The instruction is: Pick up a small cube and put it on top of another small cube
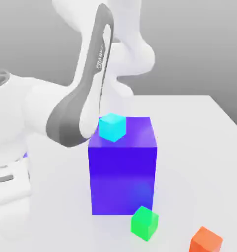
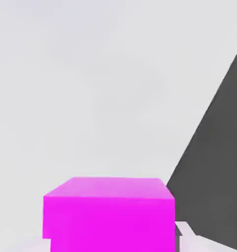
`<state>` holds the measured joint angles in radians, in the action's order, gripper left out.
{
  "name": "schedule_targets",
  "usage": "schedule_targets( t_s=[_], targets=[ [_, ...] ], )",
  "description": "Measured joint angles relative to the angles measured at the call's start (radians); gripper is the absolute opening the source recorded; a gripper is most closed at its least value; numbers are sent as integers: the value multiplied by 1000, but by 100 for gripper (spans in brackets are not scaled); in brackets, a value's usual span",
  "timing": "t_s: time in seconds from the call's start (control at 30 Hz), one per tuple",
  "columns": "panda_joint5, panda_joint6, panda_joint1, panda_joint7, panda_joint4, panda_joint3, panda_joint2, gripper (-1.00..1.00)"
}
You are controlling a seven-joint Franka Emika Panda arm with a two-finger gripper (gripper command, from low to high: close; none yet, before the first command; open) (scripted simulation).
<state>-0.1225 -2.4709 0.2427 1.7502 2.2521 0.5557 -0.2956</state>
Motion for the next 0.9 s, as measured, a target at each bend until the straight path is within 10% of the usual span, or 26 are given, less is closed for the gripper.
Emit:
schedule_targets(
  t_s=[0.4,0.9],
  targets=[
    [155,-78,180,92,243,-119,203,-100],
    [-30,-303,273,332,349,-224,118,-100]
  ],
)
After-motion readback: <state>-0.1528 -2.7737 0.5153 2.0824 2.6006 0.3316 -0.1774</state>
